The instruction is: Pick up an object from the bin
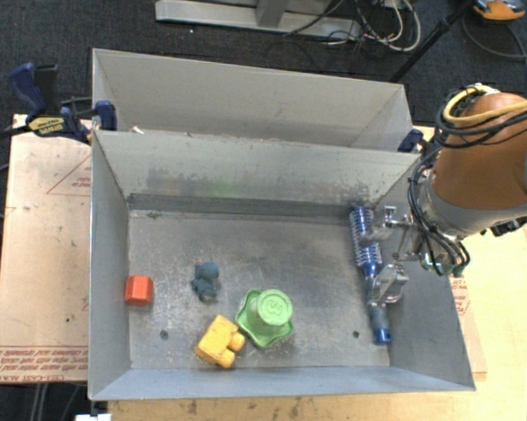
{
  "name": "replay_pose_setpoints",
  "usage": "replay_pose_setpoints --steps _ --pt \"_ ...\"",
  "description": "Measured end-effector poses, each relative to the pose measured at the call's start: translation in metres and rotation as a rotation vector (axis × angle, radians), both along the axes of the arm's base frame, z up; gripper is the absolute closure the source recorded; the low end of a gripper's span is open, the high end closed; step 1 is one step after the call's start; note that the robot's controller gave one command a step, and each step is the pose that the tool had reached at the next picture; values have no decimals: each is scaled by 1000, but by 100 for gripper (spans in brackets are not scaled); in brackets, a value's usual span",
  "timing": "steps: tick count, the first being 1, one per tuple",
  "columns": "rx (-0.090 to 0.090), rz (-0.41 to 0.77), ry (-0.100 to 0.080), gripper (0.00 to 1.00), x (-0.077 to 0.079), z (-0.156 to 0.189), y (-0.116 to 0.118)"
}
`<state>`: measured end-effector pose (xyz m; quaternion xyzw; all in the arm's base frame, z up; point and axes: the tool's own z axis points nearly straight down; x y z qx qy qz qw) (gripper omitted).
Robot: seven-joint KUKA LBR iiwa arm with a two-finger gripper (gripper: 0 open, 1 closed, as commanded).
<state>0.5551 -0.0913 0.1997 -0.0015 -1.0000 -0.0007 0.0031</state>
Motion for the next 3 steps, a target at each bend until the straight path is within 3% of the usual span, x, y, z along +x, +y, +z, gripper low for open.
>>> replay_pose_setpoints --steps 1,2,3 --pt "0 -20 -4 0 41 -79 -25" --pt "3 -4 -12 0 51 -107 -45" --pt "3 -207 -8 0 6 -75 -53"
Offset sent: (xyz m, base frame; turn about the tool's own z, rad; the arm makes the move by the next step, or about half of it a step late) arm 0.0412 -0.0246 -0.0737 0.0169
